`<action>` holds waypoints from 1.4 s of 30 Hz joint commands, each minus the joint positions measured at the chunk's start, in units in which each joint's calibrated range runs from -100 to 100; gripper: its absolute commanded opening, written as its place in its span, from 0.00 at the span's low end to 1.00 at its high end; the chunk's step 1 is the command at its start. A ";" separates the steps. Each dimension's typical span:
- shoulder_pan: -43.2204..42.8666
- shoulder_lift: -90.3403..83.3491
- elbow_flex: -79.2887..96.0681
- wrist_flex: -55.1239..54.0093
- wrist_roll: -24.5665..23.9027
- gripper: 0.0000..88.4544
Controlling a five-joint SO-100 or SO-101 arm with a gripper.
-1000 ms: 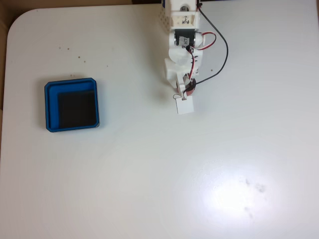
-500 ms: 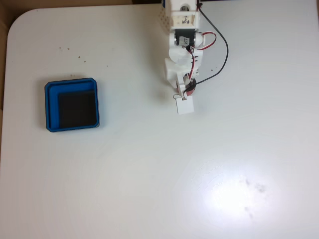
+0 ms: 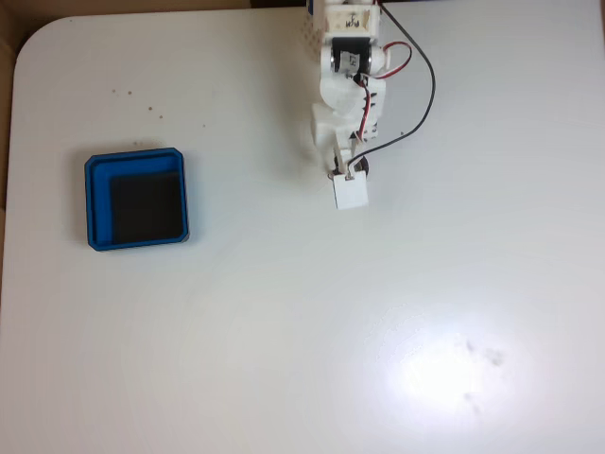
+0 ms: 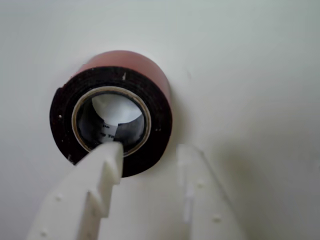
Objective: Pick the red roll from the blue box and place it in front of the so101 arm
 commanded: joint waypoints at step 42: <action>-2.63 -57.29 43.05 -23.65 0.52 0.11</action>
